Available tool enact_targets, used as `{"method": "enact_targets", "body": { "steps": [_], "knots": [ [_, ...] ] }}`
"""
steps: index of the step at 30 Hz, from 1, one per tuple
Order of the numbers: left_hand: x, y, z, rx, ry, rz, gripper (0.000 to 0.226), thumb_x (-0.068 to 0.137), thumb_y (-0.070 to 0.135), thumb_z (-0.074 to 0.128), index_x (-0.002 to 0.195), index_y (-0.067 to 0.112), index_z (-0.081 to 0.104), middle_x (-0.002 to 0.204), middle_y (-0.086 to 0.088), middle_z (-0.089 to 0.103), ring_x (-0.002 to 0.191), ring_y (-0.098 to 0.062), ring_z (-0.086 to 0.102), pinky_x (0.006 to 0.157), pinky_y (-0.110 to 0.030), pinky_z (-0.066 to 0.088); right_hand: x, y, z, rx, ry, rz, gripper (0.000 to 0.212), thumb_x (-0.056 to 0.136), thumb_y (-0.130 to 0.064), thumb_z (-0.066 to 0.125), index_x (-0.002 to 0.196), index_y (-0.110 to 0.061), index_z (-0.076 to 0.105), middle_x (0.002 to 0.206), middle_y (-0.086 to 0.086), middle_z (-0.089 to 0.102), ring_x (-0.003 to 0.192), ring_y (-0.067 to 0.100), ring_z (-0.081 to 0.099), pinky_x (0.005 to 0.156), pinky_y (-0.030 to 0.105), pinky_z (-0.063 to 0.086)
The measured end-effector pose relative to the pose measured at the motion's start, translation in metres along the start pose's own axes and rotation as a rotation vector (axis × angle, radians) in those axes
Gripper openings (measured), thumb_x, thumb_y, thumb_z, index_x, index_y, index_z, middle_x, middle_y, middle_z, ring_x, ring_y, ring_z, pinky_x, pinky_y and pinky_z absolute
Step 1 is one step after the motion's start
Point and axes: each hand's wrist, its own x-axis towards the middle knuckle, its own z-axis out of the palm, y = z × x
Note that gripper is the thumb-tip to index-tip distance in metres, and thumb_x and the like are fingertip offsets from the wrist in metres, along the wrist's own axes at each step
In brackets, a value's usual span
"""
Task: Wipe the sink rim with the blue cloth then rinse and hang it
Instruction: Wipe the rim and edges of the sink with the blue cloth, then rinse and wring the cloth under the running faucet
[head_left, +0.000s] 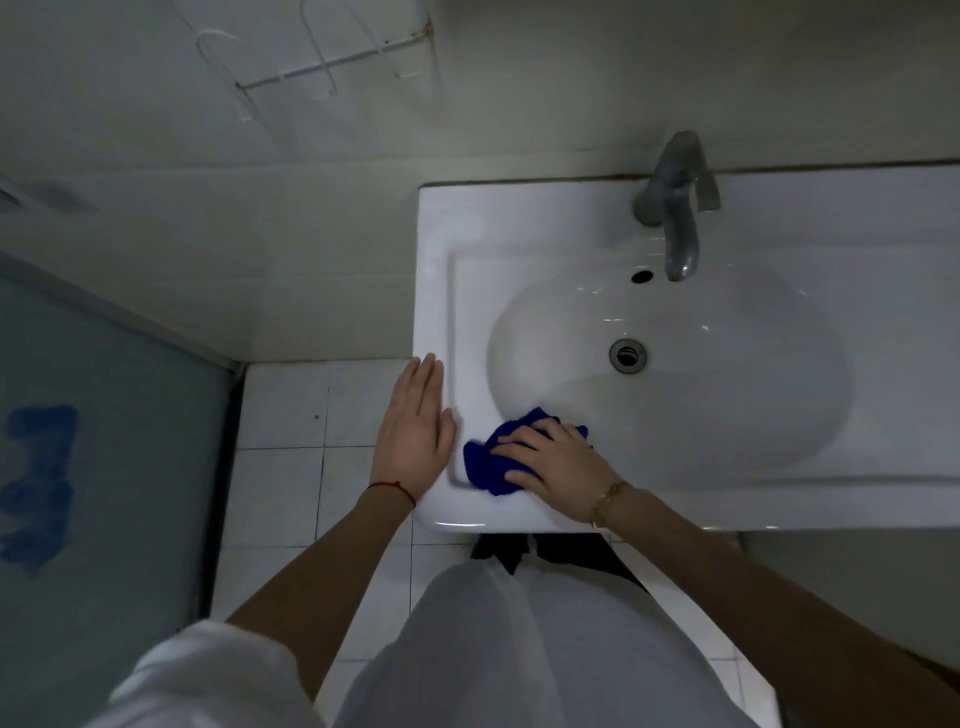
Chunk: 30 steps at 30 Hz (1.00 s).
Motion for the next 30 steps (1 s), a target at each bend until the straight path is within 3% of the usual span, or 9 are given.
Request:
{"method": "enact_targets", "body": {
  "steps": [7, 14, 19, 23, 30],
  "knots": [
    [-0.012, 0.018, -0.002, -0.013, -0.001, 0.077, 0.054, 0.100, 0.019, 0.050, 0.148, 0.001, 0.035, 0.154, -0.015, 0.037, 0.147, -0.028, 0.025, 0.122, -0.038, 0.019, -0.044, 0.024, -0.010, -0.073, 0.002, 0.266, 0.043, 0.099, -0.049, 0.037, 0.131, -0.024, 0.053, 0.119, -0.002, 0.059, 0.100, 0.021, 0.051, 0.082, 0.032, 0.033],
    [-0.011, 0.045, 0.003, 0.012, 0.003, 0.136, 0.044, 0.095, 0.015, 0.055, 0.136, -0.001, 0.053, 0.138, -0.016, 0.055, 0.134, -0.034, 0.044, 0.118, -0.046, 0.029, -0.087, 0.068, -0.026, -0.139, 0.027, 0.461, 0.042, 0.100, -0.047, 0.035, 0.132, -0.026, 0.050, 0.121, -0.002, 0.056, 0.106, 0.022, 0.049, 0.090, 0.034, 0.034],
    [0.007, 0.081, 0.012, -0.073, 0.030, 0.133, 0.038, 0.090, 0.010, 0.062, 0.126, 0.001, 0.061, 0.124, -0.014, 0.064, 0.114, -0.031, 0.060, 0.103, -0.042, 0.044, -0.103, 0.095, -0.042, -0.092, 0.197, 0.569, 0.039, 0.099, -0.039, 0.043, 0.131, -0.018, 0.054, 0.117, 0.005, 0.059, 0.103, 0.027, 0.051, 0.088, 0.036, 0.036],
    [0.046, 0.124, 0.016, -0.146, 0.090, 0.117, 0.034, 0.089, 0.008, 0.065, 0.122, -0.001, 0.064, 0.115, -0.016, 0.068, 0.102, -0.032, 0.065, 0.088, -0.041, 0.054, -0.103, 0.123, -0.068, -0.043, 0.316, 0.597, 0.038, 0.098, -0.033, 0.050, 0.129, -0.011, 0.057, 0.114, 0.013, 0.061, 0.099, 0.033, 0.052, 0.084, 0.041, 0.039],
    [0.138, 0.210, 0.023, -0.271, 0.171, 0.059, 0.036, 0.097, 0.020, 0.058, 0.130, 0.006, 0.060, 0.122, -0.011, 0.065, 0.108, -0.026, 0.061, 0.097, -0.036, 0.049, -0.088, 0.185, -0.111, -0.011, 0.406, 0.519, 0.038, 0.097, -0.029, 0.054, 0.129, -0.008, 0.057, 0.112, 0.016, 0.062, 0.098, 0.035, 0.053, 0.086, 0.044, 0.041]
  ]
}}
